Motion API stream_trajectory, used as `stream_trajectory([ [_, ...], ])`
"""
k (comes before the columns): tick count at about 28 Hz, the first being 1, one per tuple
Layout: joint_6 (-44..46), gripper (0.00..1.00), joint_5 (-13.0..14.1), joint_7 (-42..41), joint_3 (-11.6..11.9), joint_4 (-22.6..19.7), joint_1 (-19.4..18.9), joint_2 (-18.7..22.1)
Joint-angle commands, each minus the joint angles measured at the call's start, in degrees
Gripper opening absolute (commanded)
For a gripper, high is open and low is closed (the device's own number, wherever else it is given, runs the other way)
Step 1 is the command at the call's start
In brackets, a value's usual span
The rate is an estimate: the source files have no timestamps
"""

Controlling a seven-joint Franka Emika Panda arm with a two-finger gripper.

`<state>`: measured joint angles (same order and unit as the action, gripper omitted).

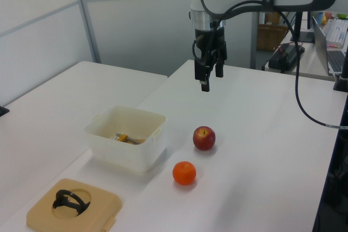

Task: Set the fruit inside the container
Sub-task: 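Lower the gripper onto the red apple and close on it, then lift the red apple and carry it over the white container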

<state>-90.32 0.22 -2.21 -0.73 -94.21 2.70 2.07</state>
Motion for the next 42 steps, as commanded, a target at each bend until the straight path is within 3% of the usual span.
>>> stream_trajectory([
  [1,-1.5,1.00,3.2,-3.6,0.6,0.9,0.7,-2.6],
  [10,-7.6,1.00,3.0,-2.7,0.8,0.9,0.5,-6.7],
  [16,-11.8,1.00,2.2,-1.8,1.8,0.2,1.3,-12.9],
  [26,-18.6,1.00,-5.7,7.0,1.8,-1.5,2.7,-20.5],
  [42,-22.6,1.00,-9.5,10.8,1.8,-4.1,2.7,-25.8],
])
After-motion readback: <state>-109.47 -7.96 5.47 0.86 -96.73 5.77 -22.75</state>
